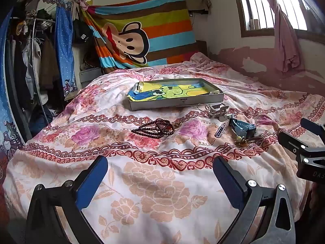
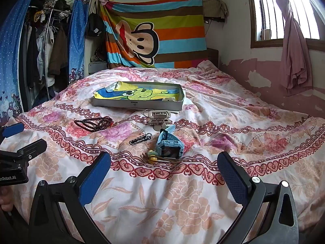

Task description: Organize jewelry

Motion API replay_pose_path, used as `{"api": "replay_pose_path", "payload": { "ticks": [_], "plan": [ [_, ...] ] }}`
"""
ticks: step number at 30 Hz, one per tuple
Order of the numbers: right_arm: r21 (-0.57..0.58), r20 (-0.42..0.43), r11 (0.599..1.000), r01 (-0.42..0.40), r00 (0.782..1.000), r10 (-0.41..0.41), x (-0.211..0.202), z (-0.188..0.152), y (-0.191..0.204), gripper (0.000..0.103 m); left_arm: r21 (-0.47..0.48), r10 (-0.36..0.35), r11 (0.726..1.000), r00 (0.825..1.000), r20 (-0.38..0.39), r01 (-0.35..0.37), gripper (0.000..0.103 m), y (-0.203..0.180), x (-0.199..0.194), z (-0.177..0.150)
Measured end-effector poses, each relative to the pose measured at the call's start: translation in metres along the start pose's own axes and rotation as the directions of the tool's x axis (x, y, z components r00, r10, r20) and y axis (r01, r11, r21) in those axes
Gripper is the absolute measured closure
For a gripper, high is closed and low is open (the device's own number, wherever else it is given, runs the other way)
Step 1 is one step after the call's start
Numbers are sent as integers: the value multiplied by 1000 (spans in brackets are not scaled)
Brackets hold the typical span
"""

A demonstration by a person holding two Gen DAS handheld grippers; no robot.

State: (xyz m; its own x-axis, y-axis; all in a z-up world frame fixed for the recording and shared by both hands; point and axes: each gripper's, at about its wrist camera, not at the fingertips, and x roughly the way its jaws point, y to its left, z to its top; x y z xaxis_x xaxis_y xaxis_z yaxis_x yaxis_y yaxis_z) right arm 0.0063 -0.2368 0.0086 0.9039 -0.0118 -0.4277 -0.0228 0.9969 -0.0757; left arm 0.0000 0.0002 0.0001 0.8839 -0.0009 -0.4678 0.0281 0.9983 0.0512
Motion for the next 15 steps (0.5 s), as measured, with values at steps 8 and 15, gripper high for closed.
{"api": "replay_pose_path", "payload": {
  "ticks": [8,15],
  "plan": [
    [0,0,1000,-1,1000,1,1,0,0,1,1,-1,1000,1000,0,1,0,0,0,0],
    [0,0,1000,0,1000,0,1,-1,0,1,1,1,1000,1000,0,-1,0,0,0,0]
  ]
}}
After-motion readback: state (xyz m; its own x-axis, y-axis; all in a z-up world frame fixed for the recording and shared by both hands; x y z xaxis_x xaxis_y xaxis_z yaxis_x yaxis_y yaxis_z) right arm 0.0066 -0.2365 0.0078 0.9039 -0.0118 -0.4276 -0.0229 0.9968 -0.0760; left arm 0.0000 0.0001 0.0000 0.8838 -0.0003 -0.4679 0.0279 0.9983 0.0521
